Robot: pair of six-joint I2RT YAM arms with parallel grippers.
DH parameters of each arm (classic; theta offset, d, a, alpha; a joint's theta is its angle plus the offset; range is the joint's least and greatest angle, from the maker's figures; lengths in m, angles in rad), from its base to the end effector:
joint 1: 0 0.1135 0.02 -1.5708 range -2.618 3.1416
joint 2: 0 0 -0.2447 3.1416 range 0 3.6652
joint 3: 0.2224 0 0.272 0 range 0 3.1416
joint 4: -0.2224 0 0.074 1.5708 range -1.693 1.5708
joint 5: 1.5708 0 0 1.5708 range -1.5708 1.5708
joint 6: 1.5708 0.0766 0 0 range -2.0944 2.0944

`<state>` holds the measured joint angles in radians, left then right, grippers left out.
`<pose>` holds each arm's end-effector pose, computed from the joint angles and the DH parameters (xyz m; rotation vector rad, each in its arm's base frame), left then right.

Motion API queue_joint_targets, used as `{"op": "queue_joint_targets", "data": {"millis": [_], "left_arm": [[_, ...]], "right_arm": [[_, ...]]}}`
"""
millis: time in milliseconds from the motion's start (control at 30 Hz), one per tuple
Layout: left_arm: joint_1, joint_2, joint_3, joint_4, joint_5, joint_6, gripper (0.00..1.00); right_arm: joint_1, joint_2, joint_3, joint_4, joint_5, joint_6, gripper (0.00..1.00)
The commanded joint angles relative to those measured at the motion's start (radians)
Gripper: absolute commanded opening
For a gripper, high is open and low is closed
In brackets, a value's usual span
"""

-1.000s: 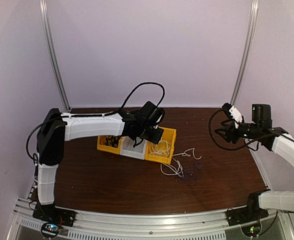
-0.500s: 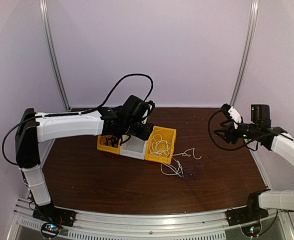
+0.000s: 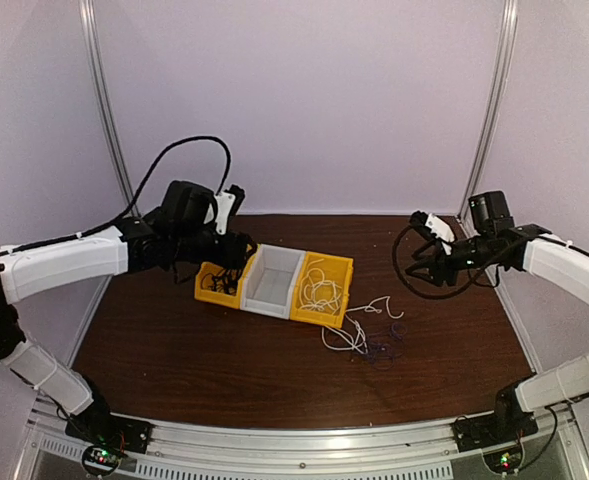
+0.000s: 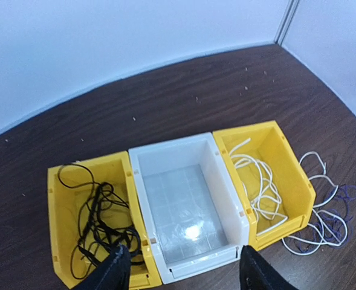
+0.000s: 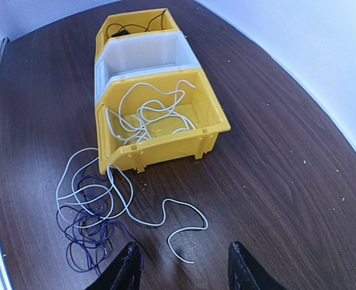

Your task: Untangle the cables

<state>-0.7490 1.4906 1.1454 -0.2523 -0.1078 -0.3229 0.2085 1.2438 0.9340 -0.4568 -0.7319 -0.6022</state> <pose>0.2945 -0.2626 0.2396 0.4050 2.1698 -0.4938 0.2895 0.1136 0.2306 -1.1704 1.8386 0.6295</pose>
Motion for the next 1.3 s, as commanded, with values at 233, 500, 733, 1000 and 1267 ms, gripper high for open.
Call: {"op": "queue_joint_targets", "data": {"millis": [233, 500, 733, 1000, 1267], "left_arm": [[0.094, -0.142, -0.124, 0.2, 0.105, 0.065, 0.64], [0.094, -0.186, -0.143, 0.209, 0.081, 0.082, 0.64], [0.094, -0.188, -0.142, 0.21, 0.088, 0.083, 0.64], [0.094, -0.184, -0.141, 0.211, 0.094, 0.086, 0.64], [0.094, -0.174, -0.141, 0.212, 0.105, 0.092, 0.64]], "right_arm": [[0.249, 0.237, 0.161, -0.221, 0.083, -0.16, 0.53], [0.305, 0.336, 0.161, -0.19, 0.155, -0.129, 0.55], [0.307, 0.381, 0.169, -0.145, 0.173, -0.094, 0.54], [0.307, 0.405, 0.172, -0.105, 0.189, -0.07, 0.48], [0.307, 0.416, 0.181, -0.087, 0.192, -0.053, 0.21]]}}
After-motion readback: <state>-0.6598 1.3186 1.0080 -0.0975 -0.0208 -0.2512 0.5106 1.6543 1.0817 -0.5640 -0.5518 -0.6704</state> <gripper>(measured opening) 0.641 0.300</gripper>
